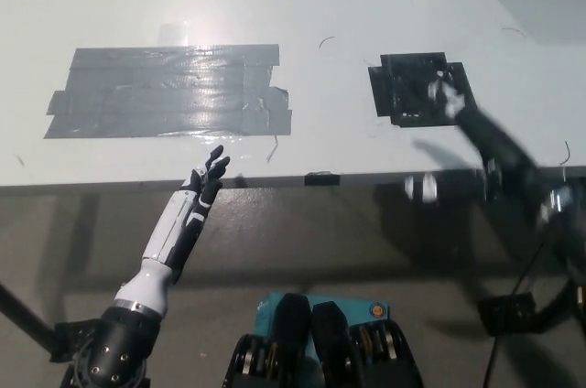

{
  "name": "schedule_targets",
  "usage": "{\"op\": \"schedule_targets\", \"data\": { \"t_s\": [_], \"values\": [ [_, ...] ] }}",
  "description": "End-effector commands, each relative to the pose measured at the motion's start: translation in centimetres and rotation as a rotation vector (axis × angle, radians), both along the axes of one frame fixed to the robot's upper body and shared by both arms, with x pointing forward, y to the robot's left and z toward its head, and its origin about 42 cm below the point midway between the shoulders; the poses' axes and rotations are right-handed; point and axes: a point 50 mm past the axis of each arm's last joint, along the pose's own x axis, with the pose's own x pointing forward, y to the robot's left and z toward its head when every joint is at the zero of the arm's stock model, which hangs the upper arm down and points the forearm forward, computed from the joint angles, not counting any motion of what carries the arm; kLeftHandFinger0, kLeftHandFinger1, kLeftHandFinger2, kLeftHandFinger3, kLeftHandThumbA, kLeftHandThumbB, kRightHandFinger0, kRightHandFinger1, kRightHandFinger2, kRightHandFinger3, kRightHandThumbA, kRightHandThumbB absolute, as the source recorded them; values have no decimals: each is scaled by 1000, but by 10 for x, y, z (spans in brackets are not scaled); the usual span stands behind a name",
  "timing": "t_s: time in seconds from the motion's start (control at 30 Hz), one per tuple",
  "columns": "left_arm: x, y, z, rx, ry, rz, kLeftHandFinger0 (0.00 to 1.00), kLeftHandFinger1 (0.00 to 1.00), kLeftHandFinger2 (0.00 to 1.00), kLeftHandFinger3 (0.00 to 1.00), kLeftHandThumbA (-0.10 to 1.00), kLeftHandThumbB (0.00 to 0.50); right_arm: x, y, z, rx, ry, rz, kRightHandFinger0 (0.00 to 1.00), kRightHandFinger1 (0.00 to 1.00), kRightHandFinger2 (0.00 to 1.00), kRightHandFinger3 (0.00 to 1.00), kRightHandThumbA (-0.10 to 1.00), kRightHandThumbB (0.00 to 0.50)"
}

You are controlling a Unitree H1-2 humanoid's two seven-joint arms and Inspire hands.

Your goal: A toilet paper roll is kept on the black spot on the desk infront of the robot and the robot inserts its right thumb into the hole in the centre to grab the roll. Then it passes the roll to a person.

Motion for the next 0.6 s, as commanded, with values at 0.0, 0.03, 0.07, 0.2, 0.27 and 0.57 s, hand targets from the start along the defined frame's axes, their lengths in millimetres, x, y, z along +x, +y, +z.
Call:
{"op": "schedule_targets", "data": {
  "t_s": [0.0, 0.03, 0.07, 0.2, 0.27, 0.57],
  "values": [
    [-10, 2, 4, -60, -46, -18, 1000, 1000, 1000, 1000, 1000, 192, -48, -7, -13, 264, -165, -39, 1000, 1000, 1000, 1000, 1000, 277],
    [-15, 3, 0, -61, -34, -18, 1000, 1000, 1000, 1000, 1000, 193, -49, -7, -27, 262, -132, -56, 1000, 1000, 1000, 1000, 1000, 278],
    [-18, 3, -2, -62, -25, -17, 1000, 1000, 1000, 1000, 1000, 194, -46, -8, -48, 264, -77, -87, 1000, 1000, 1000, 1000, 1000, 266],
    [-33, 3, -13, -53, 7, -12, 1000, 1000, 1000, 1000, 1000, 194, -47, -9, -93, 269, 34, -110, 1000, 1000, 1000, 1000, 973, 259],
    [-37, 3, -16, -55, 19, -9, 1000, 1000, 1000, 1000, 1000, 204, -50, -10, -104, 257, 61, -118, 1000, 1000, 1000, 1000, 967, 268],
    [-58, 5, -27, -53, 46, 5, 1000, 1000, 1000, 1000, 1000, 174, -64, -14, -138, 255, 140, -122, 1000, 1000, 1000, 1000, 926, 235]
  ]
}}
